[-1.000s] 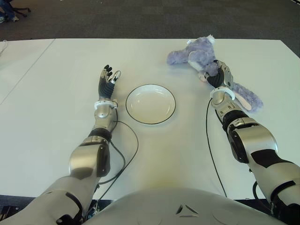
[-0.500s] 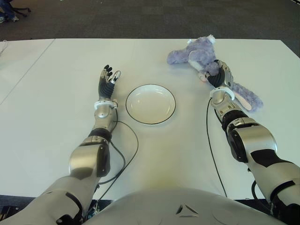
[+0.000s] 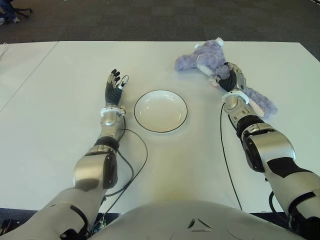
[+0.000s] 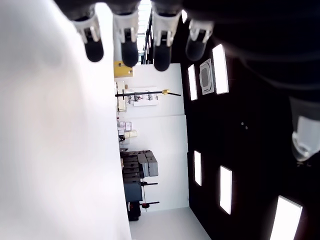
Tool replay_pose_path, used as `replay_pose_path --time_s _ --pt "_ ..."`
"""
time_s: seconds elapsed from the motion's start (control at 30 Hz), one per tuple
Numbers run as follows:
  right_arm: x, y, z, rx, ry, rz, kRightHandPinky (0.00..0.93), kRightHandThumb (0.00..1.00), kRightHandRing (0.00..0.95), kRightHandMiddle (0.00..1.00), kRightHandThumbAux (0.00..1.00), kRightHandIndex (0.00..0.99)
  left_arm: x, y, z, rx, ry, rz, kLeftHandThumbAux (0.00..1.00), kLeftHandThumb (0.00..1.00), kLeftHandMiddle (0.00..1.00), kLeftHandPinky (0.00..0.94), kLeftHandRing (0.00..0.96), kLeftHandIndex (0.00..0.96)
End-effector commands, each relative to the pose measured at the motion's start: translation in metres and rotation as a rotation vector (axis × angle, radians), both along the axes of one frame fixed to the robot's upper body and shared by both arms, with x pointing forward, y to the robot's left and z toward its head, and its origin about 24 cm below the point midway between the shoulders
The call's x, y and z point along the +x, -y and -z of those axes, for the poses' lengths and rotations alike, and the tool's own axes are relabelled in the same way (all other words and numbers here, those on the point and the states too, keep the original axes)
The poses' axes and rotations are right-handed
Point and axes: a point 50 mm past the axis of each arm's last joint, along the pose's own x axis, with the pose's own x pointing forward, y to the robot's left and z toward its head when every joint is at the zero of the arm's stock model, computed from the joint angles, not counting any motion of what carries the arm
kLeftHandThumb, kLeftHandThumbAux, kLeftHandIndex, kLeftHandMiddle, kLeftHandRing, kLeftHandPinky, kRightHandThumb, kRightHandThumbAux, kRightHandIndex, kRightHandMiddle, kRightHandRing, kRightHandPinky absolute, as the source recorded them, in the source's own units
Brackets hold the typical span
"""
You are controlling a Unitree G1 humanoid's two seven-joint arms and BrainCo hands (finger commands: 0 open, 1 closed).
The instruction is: Put the doll into the plate.
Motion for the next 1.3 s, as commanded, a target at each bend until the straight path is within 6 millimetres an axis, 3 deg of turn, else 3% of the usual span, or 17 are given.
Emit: replay_pose_path --time_s 0.03,0.3,0.47,0.8,1.3 --pt "-0.005 -0.007 0.015 -0.015 -0.092 -0.067 0.829 0.742 0.842 0.856 0.707 0.439 -0.082 0.013 0.093 -0.109 -0.448 -0.006 0.441 0.0 0.112 0.032 0.084 0.058" --pt "-0.005 -0.006 0.014 -0.028 -0.086 -0.077 0.825 0.748 0.85 0.868 0.705 0.439 -0.082 0.014 0.094 -0.111 -0.445 -0.008 0.458 0.0 0.109 0.039 0.079 0.065" --pt "0.001 -0.01 0.002 -0.051 -0.028 -0.1 0.84 0.748 0.859 0.885 0.705 0.439 -0.083 0.014 0.094 -0.112 -0.442 -0.008 0.461 0.0 0.111 0.043 0.083 0.065" --pt "0.005 -0.021 -0.028 -0.176 0.21 -0.256 0.846 0.744 0.867 0.911 0.706 0.437 -0.083 0.015 0.094 -0.104 -0.445 -0.006 0.458 0.0 0.112 0.031 0.082 0.067" --pt "-0.004 -0.019 -0.041 -0.213 0.379 -0.37 0.848 0.744 0.871 0.909 0.706 0.437 -0.082 0.016 0.093 -0.111 -0.441 -0.01 0.457 0.0 0.114 0.036 0.082 0.075"
